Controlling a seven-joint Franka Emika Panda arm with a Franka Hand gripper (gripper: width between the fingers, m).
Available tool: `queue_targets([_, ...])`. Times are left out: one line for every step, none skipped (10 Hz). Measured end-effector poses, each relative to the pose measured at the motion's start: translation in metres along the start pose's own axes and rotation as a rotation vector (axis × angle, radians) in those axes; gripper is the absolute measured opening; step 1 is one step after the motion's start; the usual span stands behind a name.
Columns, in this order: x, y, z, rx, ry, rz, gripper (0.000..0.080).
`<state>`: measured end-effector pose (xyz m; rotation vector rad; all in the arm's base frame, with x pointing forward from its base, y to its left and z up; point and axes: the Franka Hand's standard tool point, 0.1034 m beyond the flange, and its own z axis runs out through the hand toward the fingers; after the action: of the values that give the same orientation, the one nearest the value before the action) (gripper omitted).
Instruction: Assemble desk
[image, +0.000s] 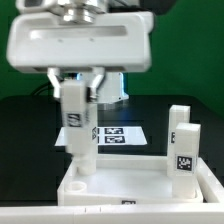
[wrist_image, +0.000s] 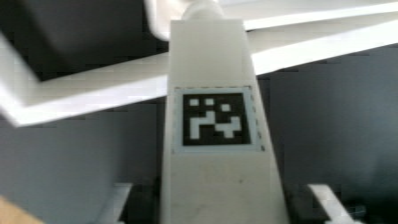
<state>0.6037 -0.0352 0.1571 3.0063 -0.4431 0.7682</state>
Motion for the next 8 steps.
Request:
queue_targets([0.001,0.003,-0.001,-0.006,0.003,-0.021,0.0285])
queue_targets([0.001,0.005,0.0,-0.009,0.002,-0.019,0.0285])
queue_targets([0.0,0.004,0.001,-0.009,0.001,-0.02,0.0285])
queue_targets([0.0,0.007,0.002,-0.013,0.003,-0.024,0.0285])
queue_targets([-0.001,0.014,0.008,-0.025,0.007,-0.024,0.0285])
queue_targets([0.001,0.019,0.012,-0.03,0.005,-0.021,0.0285])
queue_targets([0.001,0.021,0.016,-0.035,0.006,-0.021,0.0285])
queue_targets([-0.001,0.022,0.019,-0.042,0.009,-0.024,0.0285])
